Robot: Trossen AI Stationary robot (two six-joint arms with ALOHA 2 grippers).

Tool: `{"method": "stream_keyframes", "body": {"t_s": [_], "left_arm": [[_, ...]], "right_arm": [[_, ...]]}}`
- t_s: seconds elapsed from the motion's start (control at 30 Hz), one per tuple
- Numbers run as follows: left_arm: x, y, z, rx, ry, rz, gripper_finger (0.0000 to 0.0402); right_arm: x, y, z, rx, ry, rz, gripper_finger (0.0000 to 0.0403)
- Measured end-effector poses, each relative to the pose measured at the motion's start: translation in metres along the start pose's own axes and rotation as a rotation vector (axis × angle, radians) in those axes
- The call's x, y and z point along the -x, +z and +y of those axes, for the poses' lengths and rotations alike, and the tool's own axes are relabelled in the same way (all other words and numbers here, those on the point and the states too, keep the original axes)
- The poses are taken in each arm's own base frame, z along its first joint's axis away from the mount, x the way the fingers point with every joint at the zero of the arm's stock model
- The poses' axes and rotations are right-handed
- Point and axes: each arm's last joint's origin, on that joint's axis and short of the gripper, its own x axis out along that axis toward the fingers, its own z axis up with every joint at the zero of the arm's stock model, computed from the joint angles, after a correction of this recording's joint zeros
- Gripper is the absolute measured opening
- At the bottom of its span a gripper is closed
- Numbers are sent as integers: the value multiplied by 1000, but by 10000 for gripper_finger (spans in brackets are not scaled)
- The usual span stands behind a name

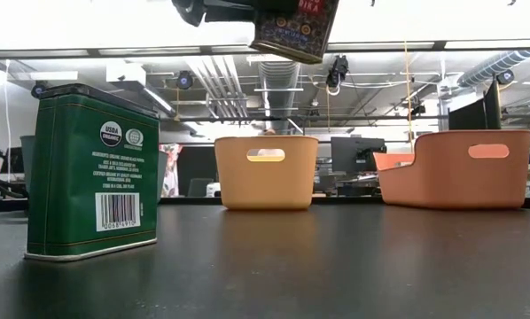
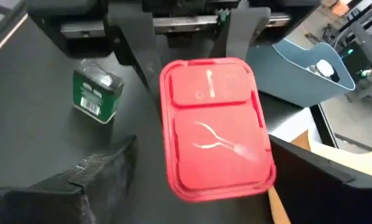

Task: Sort spices by type
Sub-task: Put the red seasoning can into the yellow bin

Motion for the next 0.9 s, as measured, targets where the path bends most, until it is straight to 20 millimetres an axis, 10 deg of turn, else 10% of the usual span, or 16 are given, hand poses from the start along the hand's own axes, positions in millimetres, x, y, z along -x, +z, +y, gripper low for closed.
{"method": "stream_keyframes", "body": {"t_s": [0.3,0.9], "left_arm": [[0,0,-1,-13,-37,-5,158],[3,3,0,-48,4,-15,277]], "right_arm": [[-2,-1,-6,16,-8,17,204],[-5,-3,-20,-15,-9,53,206]]}}
